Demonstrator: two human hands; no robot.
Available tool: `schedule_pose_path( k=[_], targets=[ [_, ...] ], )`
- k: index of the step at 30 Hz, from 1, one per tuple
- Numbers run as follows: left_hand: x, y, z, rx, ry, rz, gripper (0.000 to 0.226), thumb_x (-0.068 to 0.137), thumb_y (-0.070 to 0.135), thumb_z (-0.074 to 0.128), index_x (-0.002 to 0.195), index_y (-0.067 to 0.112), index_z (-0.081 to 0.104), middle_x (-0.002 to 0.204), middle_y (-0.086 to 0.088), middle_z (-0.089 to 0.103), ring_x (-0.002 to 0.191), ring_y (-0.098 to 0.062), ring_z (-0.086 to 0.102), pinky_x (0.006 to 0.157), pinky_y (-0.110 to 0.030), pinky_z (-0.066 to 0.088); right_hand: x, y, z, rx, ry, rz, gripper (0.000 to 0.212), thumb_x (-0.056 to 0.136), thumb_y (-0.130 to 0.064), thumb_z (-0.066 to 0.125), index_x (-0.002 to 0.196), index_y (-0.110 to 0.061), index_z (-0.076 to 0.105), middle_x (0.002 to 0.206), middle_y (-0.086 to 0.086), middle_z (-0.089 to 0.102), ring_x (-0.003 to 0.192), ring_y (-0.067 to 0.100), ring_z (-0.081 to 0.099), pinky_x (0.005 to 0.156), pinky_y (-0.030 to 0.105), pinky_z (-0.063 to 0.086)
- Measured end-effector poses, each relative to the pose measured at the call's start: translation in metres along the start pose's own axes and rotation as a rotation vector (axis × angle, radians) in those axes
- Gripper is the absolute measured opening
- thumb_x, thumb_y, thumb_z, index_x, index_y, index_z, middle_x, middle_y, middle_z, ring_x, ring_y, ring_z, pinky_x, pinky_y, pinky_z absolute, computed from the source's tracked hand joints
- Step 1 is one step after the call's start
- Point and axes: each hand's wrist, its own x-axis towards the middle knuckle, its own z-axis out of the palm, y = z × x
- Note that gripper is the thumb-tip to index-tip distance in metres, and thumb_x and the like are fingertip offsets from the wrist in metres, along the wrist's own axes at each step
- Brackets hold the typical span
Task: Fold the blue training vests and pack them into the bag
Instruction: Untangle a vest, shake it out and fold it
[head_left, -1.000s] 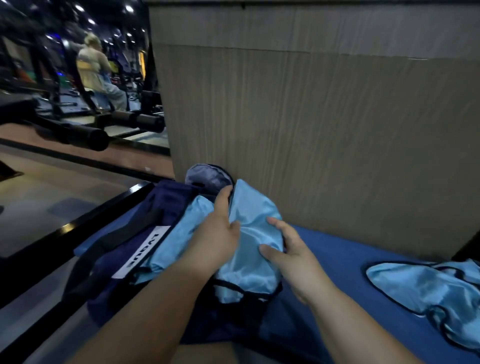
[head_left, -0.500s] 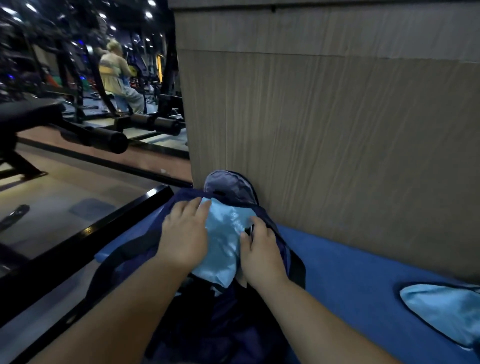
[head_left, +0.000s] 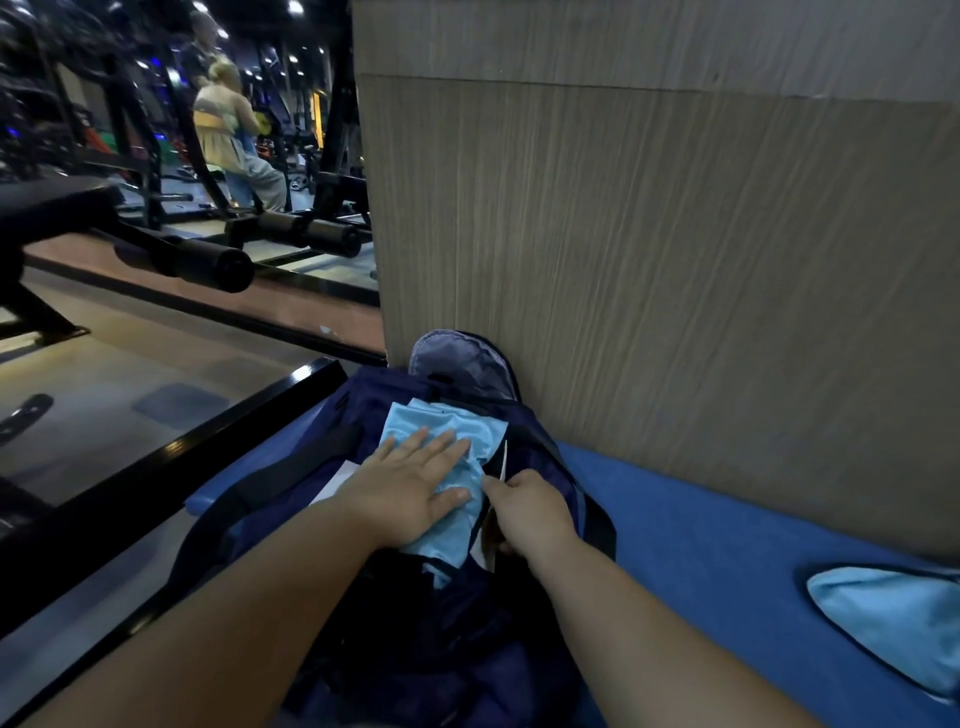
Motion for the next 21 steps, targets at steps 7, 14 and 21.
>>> schedule_pose_path(
  k=[7, 14, 21],
  targets=[
    [0.005, 0.007, 0.002, 0.149, -0.036, 0.009, 0.062, 0.1, 0.06, 0.018, 0.152, 0.041, -0.009, 0.162, 0.009, -0.014, 0.149, -0.018, -0.016, 0.121, -0.044, -0.008, -0.018, 0.0, -0.016, -0.054, 0.186, -0.182, 0.029, 0.097, -0.025, 0.044, 0.071, -0.014, 0.041, 0.068, 0.001, 0.051, 0.06, 0.013, 0.044, 0.05, 0.03, 0.029],
    [0.008, 0.013, 0.001, 0.207, -0.068, -0.026, 0.061, 0.1, 0.059, 0.017, 0.152, 0.041, -0.007, 0.162, 0.01, -0.015, 0.148, -0.018, -0.02, 0.117, -0.055, -0.014, -0.033, -0.003, -0.012, 0.045, 0.347, -0.39, 0.034, 0.096, -0.021, 0.047, 0.064, -0.018, 0.035, 0.059, -0.003, 0.044, 0.054, 0.011, 0.038, 0.053, 0.034, 0.03],
    [0.003, 0.008, -0.005, -0.064, 0.034, 0.022, 0.051, 0.102, 0.049, 0.031, 0.152, 0.041, 0.021, 0.163, 0.011, 0.007, 0.15, -0.014, -0.005, 0.119, -0.049, -0.01, -0.026, -0.002, -0.01, -0.121, 0.226, -0.429, 0.031, 0.1, -0.033, 0.045, 0.072, -0.023, 0.038, 0.072, -0.003, 0.051, 0.068, 0.016, 0.049, 0.058, 0.033, 0.032]
  ],
)
